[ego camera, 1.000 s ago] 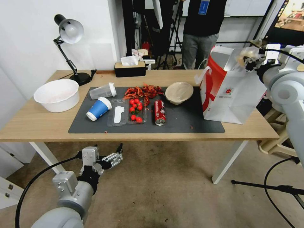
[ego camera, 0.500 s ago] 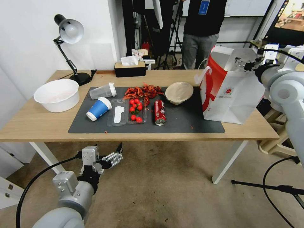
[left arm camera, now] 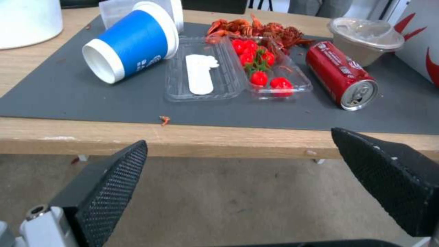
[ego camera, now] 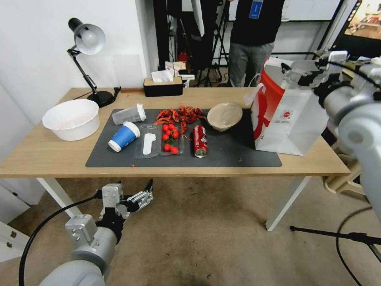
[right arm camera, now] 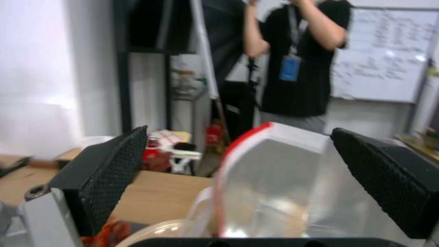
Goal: Pick up the trash from the table and place it into the takeout bag.
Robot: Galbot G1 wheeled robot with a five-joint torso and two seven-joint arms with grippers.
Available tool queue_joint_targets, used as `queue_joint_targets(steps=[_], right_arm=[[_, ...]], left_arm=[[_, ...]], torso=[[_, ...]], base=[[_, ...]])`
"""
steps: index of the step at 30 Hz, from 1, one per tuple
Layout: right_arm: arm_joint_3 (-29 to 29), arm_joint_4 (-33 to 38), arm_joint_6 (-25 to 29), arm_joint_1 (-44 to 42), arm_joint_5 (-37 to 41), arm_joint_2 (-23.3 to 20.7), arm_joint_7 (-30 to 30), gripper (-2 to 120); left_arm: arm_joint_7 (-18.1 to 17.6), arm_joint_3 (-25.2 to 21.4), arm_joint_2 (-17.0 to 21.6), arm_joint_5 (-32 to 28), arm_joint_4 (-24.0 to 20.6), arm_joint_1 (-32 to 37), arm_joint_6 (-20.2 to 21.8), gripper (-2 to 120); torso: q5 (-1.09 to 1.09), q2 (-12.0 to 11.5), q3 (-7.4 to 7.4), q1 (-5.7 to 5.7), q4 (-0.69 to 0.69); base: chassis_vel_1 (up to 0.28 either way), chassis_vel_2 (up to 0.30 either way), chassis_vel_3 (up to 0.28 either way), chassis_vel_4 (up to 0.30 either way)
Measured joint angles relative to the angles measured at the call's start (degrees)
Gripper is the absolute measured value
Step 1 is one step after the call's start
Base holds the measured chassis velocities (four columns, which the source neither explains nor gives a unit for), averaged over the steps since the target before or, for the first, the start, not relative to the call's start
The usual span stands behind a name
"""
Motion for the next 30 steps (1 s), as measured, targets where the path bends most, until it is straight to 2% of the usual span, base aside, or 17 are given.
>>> queue_joint_targets(steps=[1,3,5,8,14,15,18,23,30], right_arm=[[0.62,0.99,2.14,-2.78,-1.3,-0.09,-1.76,100],[0.62,0.99,2.14,-2.78,-1.3,-0.09,-1.76,100],[2.47,4.16,8.72,-11.58,-5.74,0.29,-5.92,100],[2.77,6.45,13.4,-17.08,-7.53,1.28,-6.63,100],[2.13,8.94,24.12,-30.62,-16.31,6.76,-8.7,100],[2.13,8.94,24.12,-30.62,-16.31,6.76,-8.7,100],[1.72,8.3,29.21,-36.49,-20.18,10.93,-9.51,100],[1.0,5.8,34.58,-41.68,-23.3,15.27,-10.48,100],[0.36,3.39,37.42,-45.54,-27.39,18.64,-9.43,100]], left_arm=[[0.0,-0.03,0.04,-0.04,0.0,0.0,0.0,100],[0.0,-0.03,0.04,-0.04,0.0,0.0,0.0,100],[0.01,-0.13,0.13,-0.08,0.0,-0.05,-0.03,100],[0.01,-0.16,0.19,-0.07,0.0,-0.14,-0.17,100],[-0.09,-0.23,0.04,-0.03,0.0,0.0,-0.73,100],[-0.09,-0.23,0.04,-0.03,0.0,0.0,-0.73,100],[-0.1,-0.23,0.09,-0.03,0.0,0.02,-0.82,100],[-0.15,-0.48,0.36,-0.05,0.0,0.03,-1.06,100],[-0.19,-0.51,0.42,-0.12,0.0,-0.03,-1.16,100]], torso=[[0.0,0.0,0.0,-0.01,-0.01],[0.0,0.0,0.0,-0.01,-0.01],[0.0,0.0,0.0,-0.01,-0.02],[0.0,0.0,0.0,0.0,-0.01],[0.0,0.0,0.0,-0.01,-0.01],[0.0,0.0,0.0,-0.01,-0.01],[-0.02,0.01,0.0,-0.01,0.0],[0.0,0.0,0.0,-0.01,0.0],[-0.01,0.0,0.0,-0.01,0.0]], base=[[0.0,0.0,0.0,0.0],[0.0,0.0,0.0,0.0],[0.0,0.0,0.0,0.0],[0.0,0.0,0.0,0.0],[0.0,0.0,0.0,0.0],[0.0,0.0,0.0,0.0],[0.0,0.0,0.0,0.0],[0.0,0.0,0.0,0.0],[0.0,0.0,0.0,0.0]])
